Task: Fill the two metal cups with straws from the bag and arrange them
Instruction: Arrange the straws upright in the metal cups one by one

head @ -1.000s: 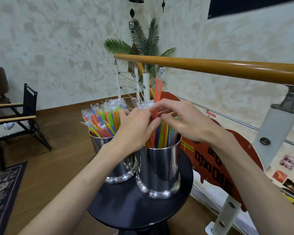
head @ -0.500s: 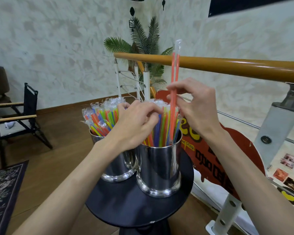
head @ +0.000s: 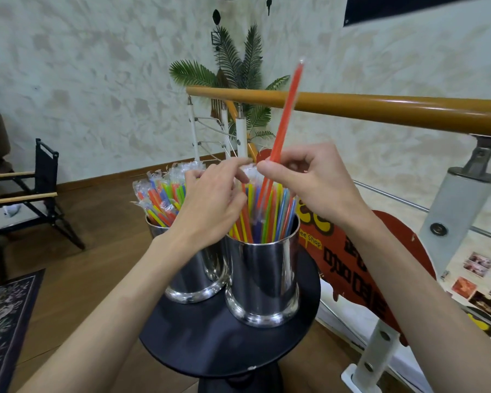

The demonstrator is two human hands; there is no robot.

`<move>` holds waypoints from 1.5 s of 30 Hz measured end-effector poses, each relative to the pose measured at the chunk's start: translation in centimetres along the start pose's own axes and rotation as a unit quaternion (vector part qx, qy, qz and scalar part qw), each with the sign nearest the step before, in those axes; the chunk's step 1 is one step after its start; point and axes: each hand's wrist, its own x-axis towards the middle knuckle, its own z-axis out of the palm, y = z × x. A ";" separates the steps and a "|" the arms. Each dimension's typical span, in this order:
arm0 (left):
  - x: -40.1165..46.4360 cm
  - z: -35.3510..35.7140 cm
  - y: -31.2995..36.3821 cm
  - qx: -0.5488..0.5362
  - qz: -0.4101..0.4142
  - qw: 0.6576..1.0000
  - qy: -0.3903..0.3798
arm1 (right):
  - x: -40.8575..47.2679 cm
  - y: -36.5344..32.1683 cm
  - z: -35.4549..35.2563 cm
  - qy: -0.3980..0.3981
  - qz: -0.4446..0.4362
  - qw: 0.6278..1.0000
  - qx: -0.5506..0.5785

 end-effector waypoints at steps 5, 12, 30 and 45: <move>0.2 -0.1 0.3 -0.121 0.022 0.988 0.093 | -0.9 1.3 2.5 -0.144 0.105 0.975 -0.137; 0.2 -0.5 0.0 -0.050 0.018 0.993 0.109 | -1.6 1.7 3.6 -0.256 0.112 0.942 -0.184; -0.4 2.1 0.1 0.192 0.033 0.981 -0.005 | -1.0 2.3 1.8 -0.044 0.200 0.949 -0.239; 0.5 3.3 0.7 0.171 -0.035 0.984 0.023 | -1.0 3.4 2.8 -0.099 0.198 0.923 -0.315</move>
